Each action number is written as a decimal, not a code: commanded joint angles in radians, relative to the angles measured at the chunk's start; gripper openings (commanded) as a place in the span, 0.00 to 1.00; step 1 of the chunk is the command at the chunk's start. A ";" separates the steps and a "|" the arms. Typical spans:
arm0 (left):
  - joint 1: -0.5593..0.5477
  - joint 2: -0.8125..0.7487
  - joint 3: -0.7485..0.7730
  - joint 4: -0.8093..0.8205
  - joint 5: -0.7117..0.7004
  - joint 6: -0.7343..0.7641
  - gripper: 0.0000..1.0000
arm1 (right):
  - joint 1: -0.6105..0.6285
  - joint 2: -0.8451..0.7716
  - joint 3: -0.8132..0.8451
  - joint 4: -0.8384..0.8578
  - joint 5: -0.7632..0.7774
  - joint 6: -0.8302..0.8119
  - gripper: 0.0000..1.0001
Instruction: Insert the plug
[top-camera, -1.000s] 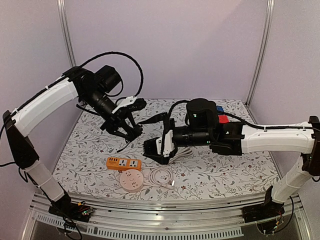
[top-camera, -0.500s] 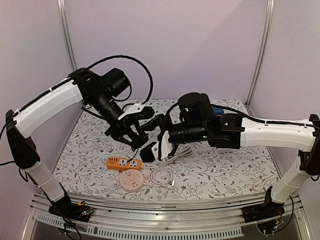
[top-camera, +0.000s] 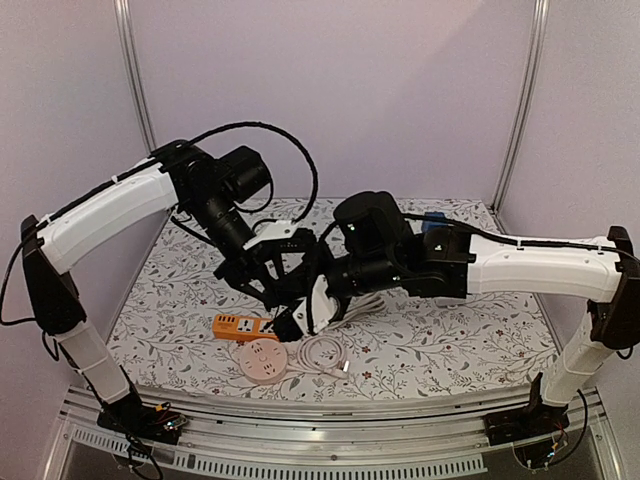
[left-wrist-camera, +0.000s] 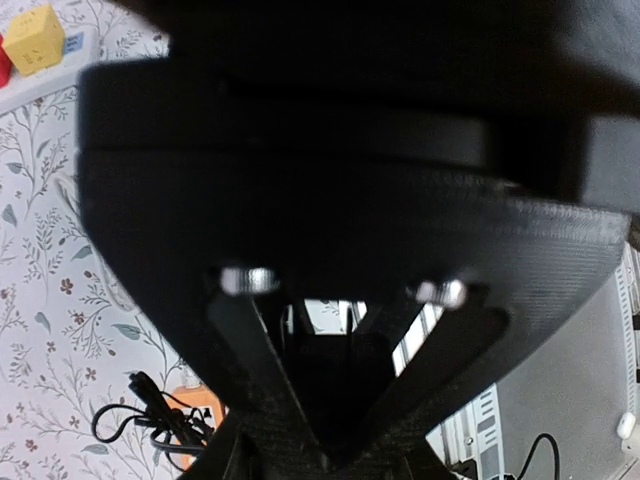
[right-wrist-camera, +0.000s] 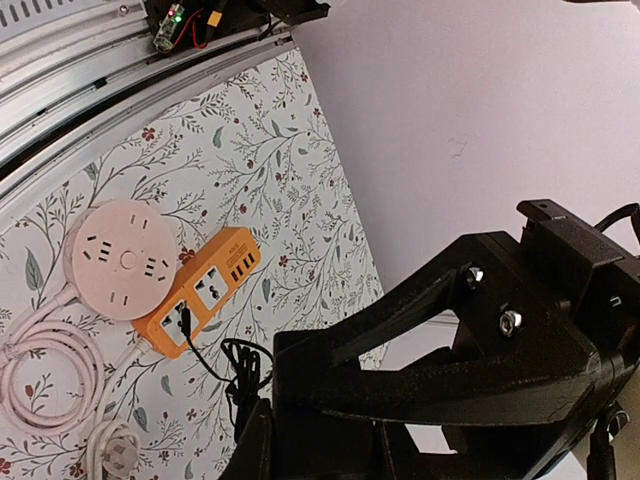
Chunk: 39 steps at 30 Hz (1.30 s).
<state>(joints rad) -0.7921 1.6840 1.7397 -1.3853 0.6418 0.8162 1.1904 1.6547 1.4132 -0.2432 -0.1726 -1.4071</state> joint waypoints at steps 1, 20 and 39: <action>-0.006 -0.026 0.009 -0.286 -0.019 -0.030 0.43 | 0.004 0.002 0.032 0.001 0.057 0.181 0.00; 0.105 -0.906 -0.563 0.594 -0.114 -0.186 0.99 | -0.074 -0.024 -0.264 1.044 -0.133 1.185 0.00; 0.009 -0.755 -0.558 0.841 -0.169 -0.353 0.80 | -0.072 0.098 -0.190 1.184 -0.288 1.300 0.00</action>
<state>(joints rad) -0.7376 0.8837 1.1759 -0.5804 0.5632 0.4885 1.1141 1.7329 1.1759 0.9089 -0.4240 -0.1299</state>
